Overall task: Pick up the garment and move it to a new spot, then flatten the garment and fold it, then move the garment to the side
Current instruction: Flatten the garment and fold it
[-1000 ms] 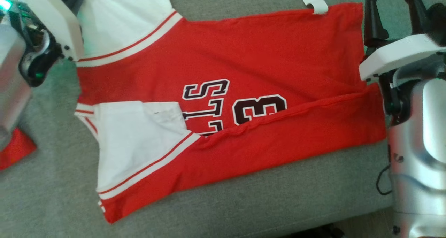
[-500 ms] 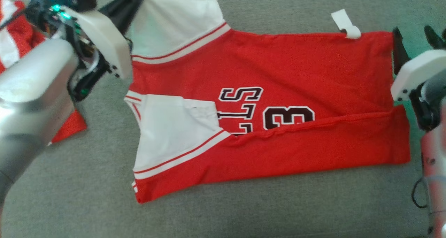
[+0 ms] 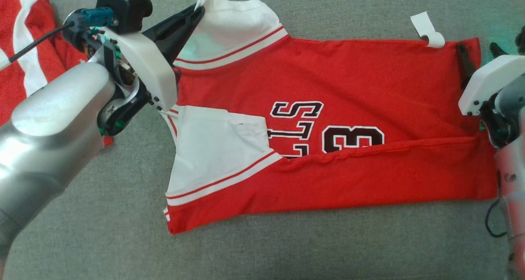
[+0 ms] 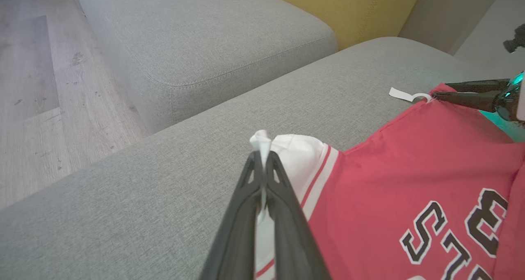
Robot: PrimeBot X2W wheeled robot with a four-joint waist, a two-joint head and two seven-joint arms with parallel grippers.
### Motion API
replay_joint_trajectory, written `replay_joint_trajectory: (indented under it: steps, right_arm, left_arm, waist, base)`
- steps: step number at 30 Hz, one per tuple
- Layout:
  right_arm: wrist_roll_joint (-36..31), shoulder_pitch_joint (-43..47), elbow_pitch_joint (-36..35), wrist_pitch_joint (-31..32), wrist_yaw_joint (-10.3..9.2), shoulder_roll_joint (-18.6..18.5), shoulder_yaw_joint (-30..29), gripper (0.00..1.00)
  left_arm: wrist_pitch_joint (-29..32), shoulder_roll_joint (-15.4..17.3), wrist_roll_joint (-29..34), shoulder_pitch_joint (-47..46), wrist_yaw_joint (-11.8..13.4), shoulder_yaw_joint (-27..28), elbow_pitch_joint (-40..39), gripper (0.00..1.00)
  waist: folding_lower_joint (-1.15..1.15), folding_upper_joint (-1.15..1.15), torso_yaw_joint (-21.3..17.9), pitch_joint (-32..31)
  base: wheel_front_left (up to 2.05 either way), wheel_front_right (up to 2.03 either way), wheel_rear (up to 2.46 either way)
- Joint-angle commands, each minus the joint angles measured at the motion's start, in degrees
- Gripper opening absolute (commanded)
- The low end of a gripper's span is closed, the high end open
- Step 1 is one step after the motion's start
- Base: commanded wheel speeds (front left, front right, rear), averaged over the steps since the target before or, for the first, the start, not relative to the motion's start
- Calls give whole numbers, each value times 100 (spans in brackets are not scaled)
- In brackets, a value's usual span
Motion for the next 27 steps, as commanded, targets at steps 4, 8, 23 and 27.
replay_joint_trajectory:
  steps: [4,8,23,27]
  right_arm:
    - [125,-187,40,73,39,-96,251,100]
    - [208,-271,206,48,39,-117,381,95]
    - [850,-705,205,-727,39,-158,462,0]
    - [930,-942,148,-964,39,-135,403,0]
  left_arm:
    - [32,279,38,-248,71,285,-167,0]
    - [49,329,36,-276,98,298,-169,0]
    - [-267,433,244,-428,343,400,231,0]
    - [-461,403,432,-657,417,446,483,0]
  waist:
    - [0,0,-5,54]
    - [0,0,-36,54]
    - [0,0,-209,-14]
    - [0,0,-264,46]
  base:
    - [0,0,0]
    - [0,0,0]
    - [0,0,0]
    - [0,0,0]
